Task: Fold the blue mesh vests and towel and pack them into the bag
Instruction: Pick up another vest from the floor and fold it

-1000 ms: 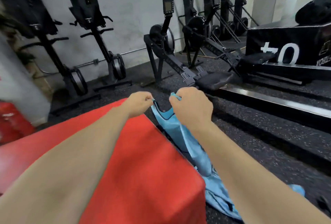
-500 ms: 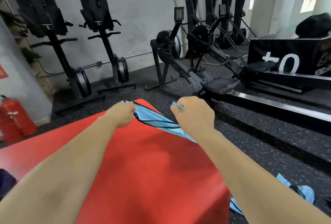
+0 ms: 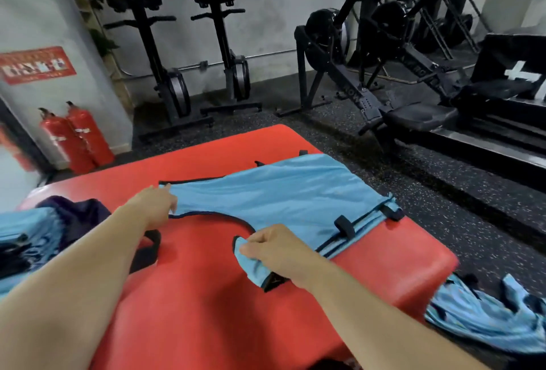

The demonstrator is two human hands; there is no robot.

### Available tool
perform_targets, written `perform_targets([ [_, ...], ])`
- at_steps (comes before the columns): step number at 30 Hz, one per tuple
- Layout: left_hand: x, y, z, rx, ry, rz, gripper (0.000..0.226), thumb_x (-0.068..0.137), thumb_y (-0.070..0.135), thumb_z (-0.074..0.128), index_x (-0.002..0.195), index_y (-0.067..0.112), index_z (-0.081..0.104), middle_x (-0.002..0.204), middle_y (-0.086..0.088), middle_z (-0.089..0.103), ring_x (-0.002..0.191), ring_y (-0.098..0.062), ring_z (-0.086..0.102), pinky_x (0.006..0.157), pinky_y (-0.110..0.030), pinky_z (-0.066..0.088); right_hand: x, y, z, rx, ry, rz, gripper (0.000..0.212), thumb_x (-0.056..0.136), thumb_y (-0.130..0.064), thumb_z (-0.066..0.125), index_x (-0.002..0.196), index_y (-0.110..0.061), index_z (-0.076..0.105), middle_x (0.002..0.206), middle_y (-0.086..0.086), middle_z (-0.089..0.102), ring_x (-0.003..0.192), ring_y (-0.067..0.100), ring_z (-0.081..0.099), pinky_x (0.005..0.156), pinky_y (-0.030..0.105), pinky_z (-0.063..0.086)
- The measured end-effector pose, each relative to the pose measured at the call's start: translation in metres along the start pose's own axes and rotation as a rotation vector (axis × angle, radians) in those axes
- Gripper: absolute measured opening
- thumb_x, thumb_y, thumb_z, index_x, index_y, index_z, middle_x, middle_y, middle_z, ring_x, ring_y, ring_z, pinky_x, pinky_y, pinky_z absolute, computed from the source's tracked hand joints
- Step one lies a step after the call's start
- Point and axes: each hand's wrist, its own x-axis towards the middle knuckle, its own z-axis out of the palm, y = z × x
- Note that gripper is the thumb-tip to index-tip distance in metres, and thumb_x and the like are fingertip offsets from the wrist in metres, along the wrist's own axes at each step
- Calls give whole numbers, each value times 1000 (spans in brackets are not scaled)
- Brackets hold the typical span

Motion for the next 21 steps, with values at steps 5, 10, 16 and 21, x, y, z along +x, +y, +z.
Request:
perform_targets([
  [5, -8, 37, -10, -195, -27, -133, 41, 96, 15, 39, 123, 37, 61, 149, 2, 33, 144, -30, 17, 113, -65, 14, 4, 8, 33, -127, -20, -25, 48, 86, -16, 59, 44, -16, 36, 43, -9, 26, 43, 7, 26, 48, 25, 25],
  [10, -12, 76, -19, -408, 61, 68, 35, 102, 24, 36, 124, 38, 60, 143, 12, 43, 144, -19, 22, 115, -55, 18, -1, 18, 72, -363, -76, 2, 39, 88, -27, 58, 51, -19, 50, 52, -2, 44, 67, 19, 50, 71, 35, 43],
  [16, -35, 127, -19, -576, 15, 237, 43, 104, 36, 37, 147, 29, 38, 157, 5, 30, 147, -16, 23, 118, -51, 3, -13, 18, 33, -212, -299, 46, 18, 91, -22, 56, 77, -19, 68, 89, 7, 75, 69, 1, 56, 73, 17, 42],
  [21, -49, 155, -22, -458, -62, 312, 76, 93, 65, 42, 155, 37, 7, 165, 2, 0, 151, -14, -3, 116, -56, -14, 12, 41, -53, -629, 221, 114, 23, 91, -23, 53, 104, -23, 72, 112, -1, 71, 101, 18, 59, 96, 36, 44],
])
